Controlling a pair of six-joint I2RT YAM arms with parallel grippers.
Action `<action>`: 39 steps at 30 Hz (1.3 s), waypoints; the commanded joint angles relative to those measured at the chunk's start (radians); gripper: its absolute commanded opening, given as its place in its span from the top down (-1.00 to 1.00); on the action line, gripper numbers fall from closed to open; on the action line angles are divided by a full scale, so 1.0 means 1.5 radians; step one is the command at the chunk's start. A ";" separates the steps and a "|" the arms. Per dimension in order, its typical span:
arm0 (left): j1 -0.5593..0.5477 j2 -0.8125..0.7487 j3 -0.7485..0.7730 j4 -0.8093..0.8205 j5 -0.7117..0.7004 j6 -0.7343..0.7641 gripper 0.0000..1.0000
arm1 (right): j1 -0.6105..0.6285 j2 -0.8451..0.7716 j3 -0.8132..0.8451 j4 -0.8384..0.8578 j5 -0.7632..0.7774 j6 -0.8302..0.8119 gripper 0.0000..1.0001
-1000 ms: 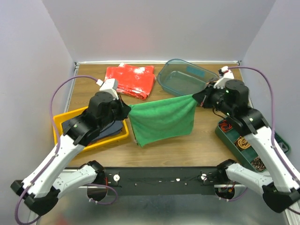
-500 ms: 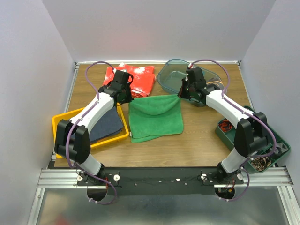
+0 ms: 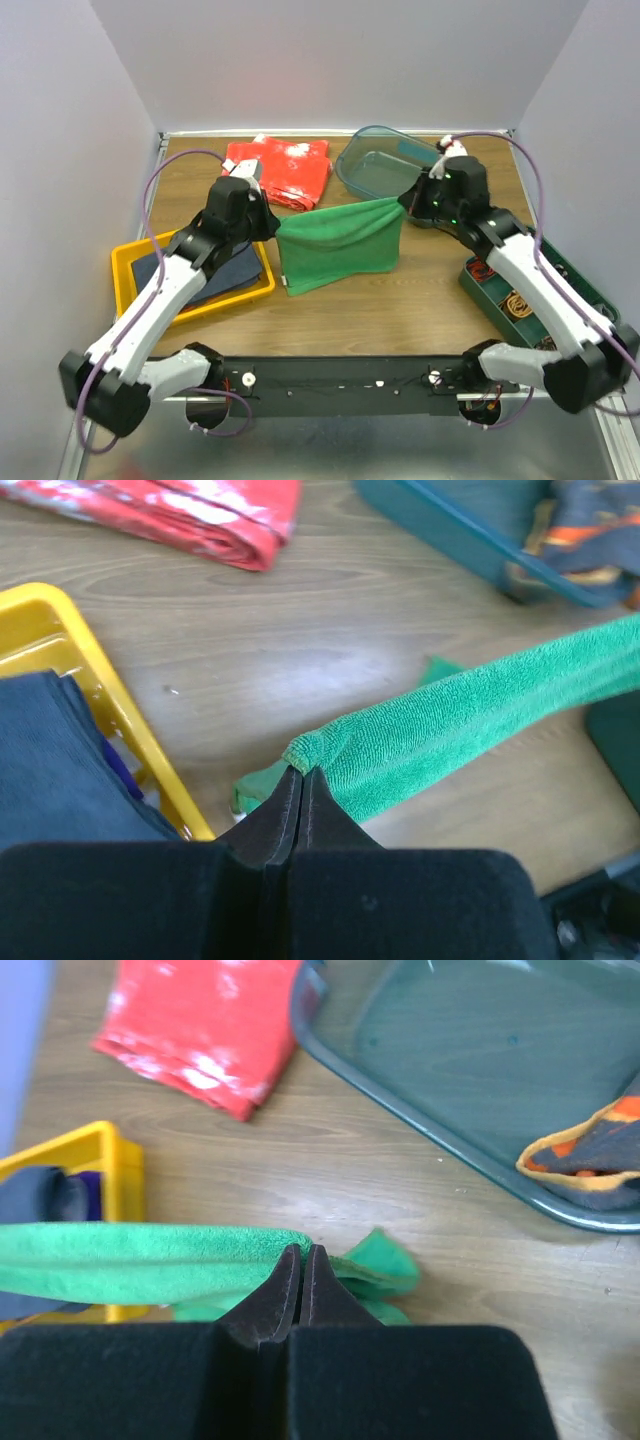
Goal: Fold and stack the towels
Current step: Flatten out the towel at the center of the board.
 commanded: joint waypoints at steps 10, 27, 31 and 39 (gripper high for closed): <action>-0.166 -0.234 0.010 -0.156 0.044 -0.045 1.00 | -0.003 -0.289 0.005 -0.226 -0.149 0.047 0.99; -0.025 0.172 0.086 -0.034 0.013 0.009 1.00 | -0.017 0.129 0.043 -0.036 -0.015 0.018 0.99; 0.000 0.271 0.104 -0.005 -0.026 0.031 1.00 | -0.025 0.209 0.062 0.000 0.039 0.007 0.99; 0.010 0.312 0.070 0.045 -0.062 0.021 0.91 | -0.028 0.190 -0.019 0.087 0.058 0.010 0.99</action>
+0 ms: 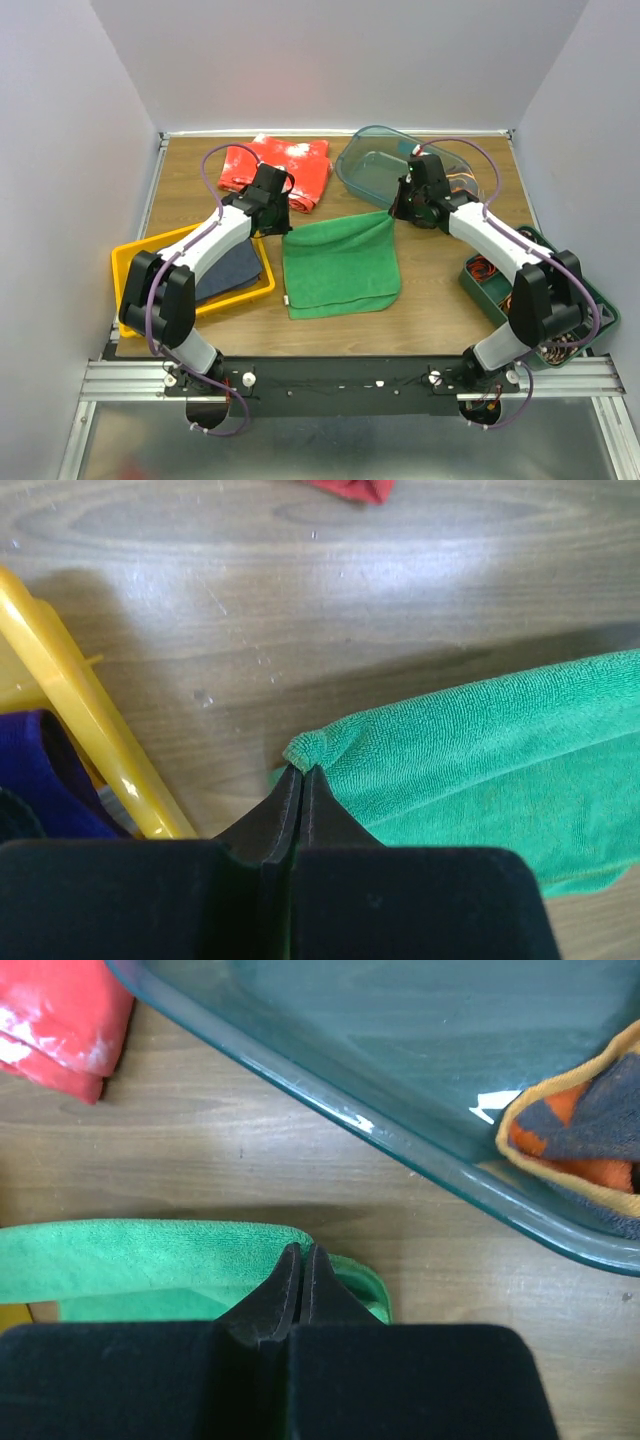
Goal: Fold and stack the towels
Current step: Flatten out the towel at the center of the board, then fold the towel at the center of the board.
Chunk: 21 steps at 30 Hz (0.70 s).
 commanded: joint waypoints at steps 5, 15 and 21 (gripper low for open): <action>0.002 -0.008 -0.037 0.116 -0.059 -0.016 0.83 | -0.004 -0.031 -0.083 0.134 0.064 -0.004 0.99; 0.002 -0.040 -0.125 0.227 -0.068 -0.056 0.84 | -0.004 -0.041 -0.145 0.195 0.078 0.015 0.99; -0.015 -0.111 -0.228 0.272 -0.046 -0.072 0.84 | -0.004 -0.106 -0.217 0.207 0.047 0.042 0.99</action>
